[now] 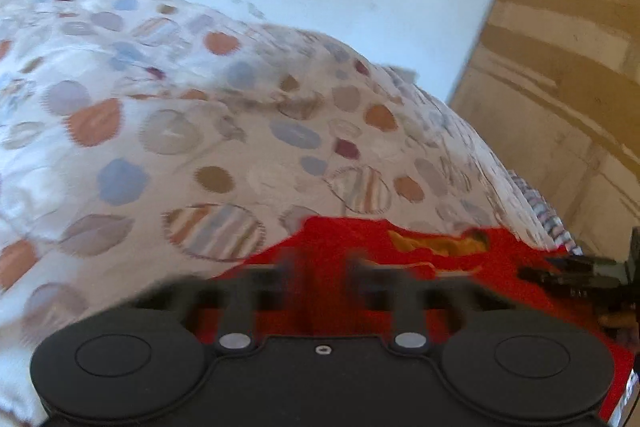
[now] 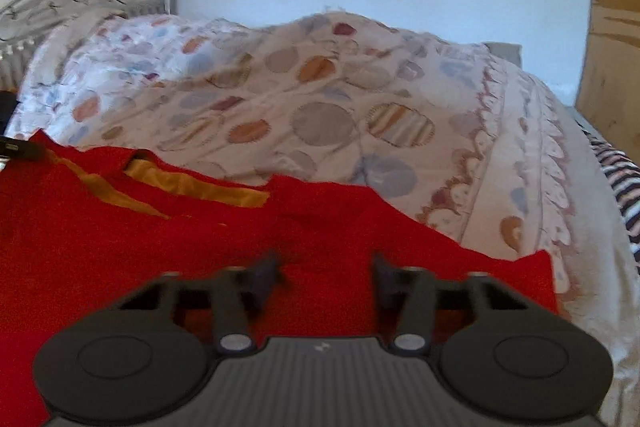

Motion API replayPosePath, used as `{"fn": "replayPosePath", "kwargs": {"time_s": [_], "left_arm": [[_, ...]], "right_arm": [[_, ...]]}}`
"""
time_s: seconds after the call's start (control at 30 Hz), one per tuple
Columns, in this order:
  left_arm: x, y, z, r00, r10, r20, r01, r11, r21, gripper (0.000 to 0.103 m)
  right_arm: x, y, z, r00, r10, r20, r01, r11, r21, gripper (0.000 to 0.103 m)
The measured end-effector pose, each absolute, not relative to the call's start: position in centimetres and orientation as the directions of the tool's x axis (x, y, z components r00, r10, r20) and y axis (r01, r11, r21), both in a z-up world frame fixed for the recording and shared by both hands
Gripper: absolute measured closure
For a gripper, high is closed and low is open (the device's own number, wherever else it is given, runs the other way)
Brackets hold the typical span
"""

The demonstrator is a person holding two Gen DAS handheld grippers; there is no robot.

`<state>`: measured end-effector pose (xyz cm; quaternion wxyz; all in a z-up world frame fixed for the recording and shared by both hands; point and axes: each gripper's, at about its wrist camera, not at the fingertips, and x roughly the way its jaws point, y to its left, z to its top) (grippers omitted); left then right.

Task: Fold small clothes

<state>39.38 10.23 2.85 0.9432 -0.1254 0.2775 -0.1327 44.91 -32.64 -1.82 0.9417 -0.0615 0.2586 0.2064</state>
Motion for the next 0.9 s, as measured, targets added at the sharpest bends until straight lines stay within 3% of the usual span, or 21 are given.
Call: {"fn": "replayPosePath", "kwargs": {"time_s": [0.03, 0.13, 0.2, 0.33, 0.43, 0.5, 0.67, 0.8, 0.9], "left_arm": [[39.5, 9.9, 2.9, 0.820, -0.311, -0.480, 0.181, 0.937, -0.298, 0.097], [38.5, 10.0, 3.8, 0.885, -0.282, -0.371, 0.170, 0.936, -0.307, 0.097], [38.2, 10.5, 4.3, 0.914, -0.251, -0.320, 0.137, 0.930, -0.340, 0.097], [40.9, 10.0, 2.3, 0.880, -0.180, -0.441, 0.052, 0.956, -0.287, 0.097], [42.0, 10.7, 0.2, 0.851, -0.184, -0.491, 0.016, 0.945, -0.327, 0.095], [41.8, 11.3, -0.5, 0.842, -0.198, -0.502, -0.010, 0.924, -0.382, 0.077], [38.0, 12.1, 1.0, 0.884, -0.219, -0.412, 0.047, 0.920, -0.389, 0.054], [33.3, 12.2, 1.9, 0.878, -0.277, -0.389, 0.138, 0.927, -0.348, 0.052], [30.5, 11.6, 1.5, 0.839, -0.326, -0.436, 0.207, 0.932, -0.298, 0.052]], "right_arm": [[44.4, -32.7, -1.5, 0.801, 0.350, -0.485, -0.410, 0.912, -0.019, 0.084], [43.0, -33.9, -0.3, 0.874, 0.324, -0.363, -0.344, 0.939, 0.009, 0.087], [42.9, -34.5, -0.3, 0.901, 0.282, -0.331, -0.290, 0.957, 0.026, 0.088], [44.9, -34.3, -2.5, 0.859, 0.243, -0.450, -0.253, 0.967, 0.040, 0.086], [45.0, -34.5, -3.2, 0.860, 0.233, -0.454, -0.241, 0.970, 0.042, 0.085], [44.8, -34.7, -3.2, 0.863, 0.232, -0.449, -0.238, 0.970, 0.045, 0.084], [44.7, -35.2, -3.8, 0.869, 0.236, -0.434, -0.224, 0.971, 0.080, 0.079], [45.0, -35.3, -3.9, 0.874, 0.236, -0.425, -0.219, 0.972, 0.089, 0.075], [44.9, -35.3, -4.0, 0.874, 0.237, -0.425, -0.219, 0.971, 0.091, 0.073]]}}
